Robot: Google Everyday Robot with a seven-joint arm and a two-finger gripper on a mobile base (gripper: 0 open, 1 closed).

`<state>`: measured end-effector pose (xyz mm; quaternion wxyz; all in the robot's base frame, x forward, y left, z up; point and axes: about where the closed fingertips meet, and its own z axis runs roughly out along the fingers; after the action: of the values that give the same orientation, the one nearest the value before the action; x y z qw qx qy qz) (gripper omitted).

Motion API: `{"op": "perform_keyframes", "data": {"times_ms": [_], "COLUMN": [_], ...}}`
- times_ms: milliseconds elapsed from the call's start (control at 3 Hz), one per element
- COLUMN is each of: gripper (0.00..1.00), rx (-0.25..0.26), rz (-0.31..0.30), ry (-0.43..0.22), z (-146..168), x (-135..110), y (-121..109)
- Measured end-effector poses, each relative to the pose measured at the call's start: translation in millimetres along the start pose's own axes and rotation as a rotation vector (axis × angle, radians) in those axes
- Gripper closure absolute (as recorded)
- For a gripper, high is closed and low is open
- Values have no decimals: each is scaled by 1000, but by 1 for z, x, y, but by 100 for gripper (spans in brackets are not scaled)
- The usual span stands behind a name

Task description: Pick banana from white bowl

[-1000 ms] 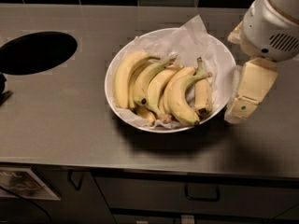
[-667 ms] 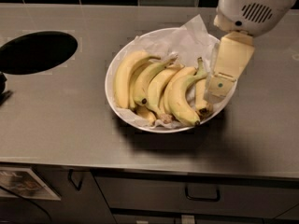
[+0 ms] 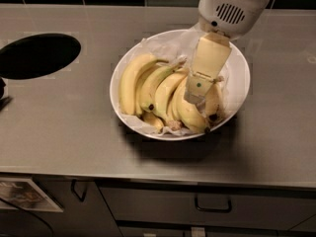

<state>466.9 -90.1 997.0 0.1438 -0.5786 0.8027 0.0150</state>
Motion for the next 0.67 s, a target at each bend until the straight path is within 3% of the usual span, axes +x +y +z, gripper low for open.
{"op": "perform_keyframes", "data": {"times_ms": [333, 667], "gripper": [0, 0], "rx": [42, 130], "rz": [28, 155], "ry": [81, 209], "z": [8, 15], "x": [-9, 2], "y": [10, 10]}}
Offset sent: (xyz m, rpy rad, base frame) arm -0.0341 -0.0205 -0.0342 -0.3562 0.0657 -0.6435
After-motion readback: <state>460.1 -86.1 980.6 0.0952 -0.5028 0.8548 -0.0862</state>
